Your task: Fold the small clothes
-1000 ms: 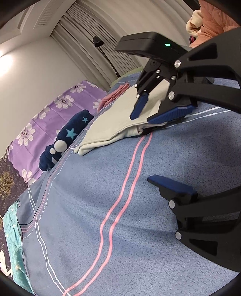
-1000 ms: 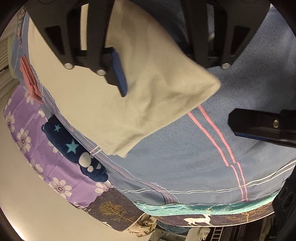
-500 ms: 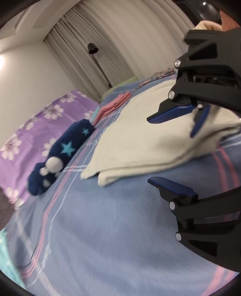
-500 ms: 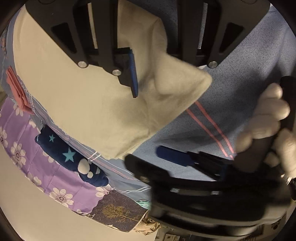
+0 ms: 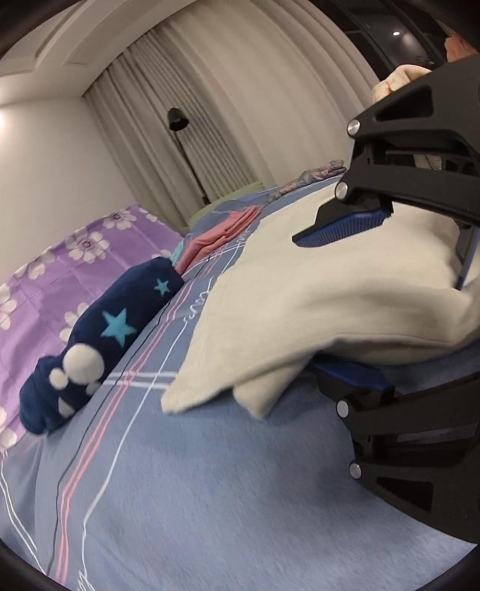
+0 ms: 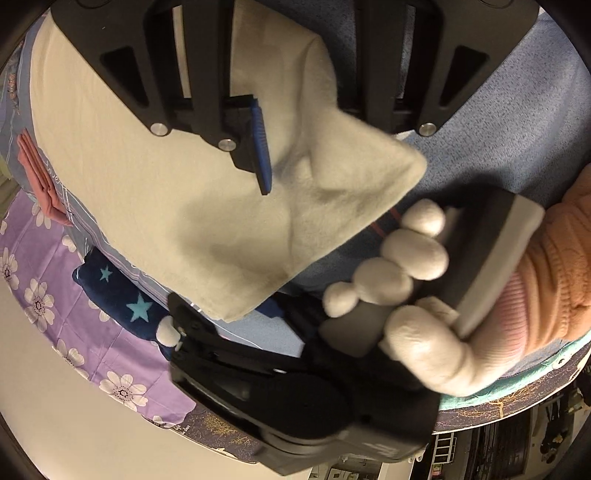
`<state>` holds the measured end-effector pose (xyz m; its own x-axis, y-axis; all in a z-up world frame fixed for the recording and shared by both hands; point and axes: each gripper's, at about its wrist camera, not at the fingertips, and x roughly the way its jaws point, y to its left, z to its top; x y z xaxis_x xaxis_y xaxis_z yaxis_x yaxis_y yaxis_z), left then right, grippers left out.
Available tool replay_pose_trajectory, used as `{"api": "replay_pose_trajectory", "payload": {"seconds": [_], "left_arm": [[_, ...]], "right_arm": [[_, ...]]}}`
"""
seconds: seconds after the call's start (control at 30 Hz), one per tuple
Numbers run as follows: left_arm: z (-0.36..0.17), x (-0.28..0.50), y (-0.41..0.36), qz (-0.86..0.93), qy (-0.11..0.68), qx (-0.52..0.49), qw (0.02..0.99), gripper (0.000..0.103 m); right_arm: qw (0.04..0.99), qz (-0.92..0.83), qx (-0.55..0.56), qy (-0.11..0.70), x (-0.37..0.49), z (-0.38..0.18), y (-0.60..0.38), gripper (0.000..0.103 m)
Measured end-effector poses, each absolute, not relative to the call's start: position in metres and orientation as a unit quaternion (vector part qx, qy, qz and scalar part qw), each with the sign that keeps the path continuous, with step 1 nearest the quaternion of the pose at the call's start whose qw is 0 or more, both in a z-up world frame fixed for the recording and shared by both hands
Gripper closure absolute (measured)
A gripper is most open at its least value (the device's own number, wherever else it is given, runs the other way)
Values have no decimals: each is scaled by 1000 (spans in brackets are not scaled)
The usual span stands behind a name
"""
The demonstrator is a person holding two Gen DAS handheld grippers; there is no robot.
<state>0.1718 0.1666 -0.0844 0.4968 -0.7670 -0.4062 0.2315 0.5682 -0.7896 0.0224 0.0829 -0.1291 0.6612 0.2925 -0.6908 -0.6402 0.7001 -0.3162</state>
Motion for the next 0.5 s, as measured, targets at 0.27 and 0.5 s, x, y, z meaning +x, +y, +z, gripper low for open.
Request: {"api": "replay_pose_trajectory", "payload": {"seconds": [0.27, 0.5], "left_arm": [[-85, 174, 175, -288, 383, -358, 802, 70], [-66, 152, 210, -259, 307, -405, 821, 70]], "right_arm": [[868, 272, -267, 317, 26, -127, 79, 75], [869, 278, -256, 321, 28, -126, 77, 75]]}}
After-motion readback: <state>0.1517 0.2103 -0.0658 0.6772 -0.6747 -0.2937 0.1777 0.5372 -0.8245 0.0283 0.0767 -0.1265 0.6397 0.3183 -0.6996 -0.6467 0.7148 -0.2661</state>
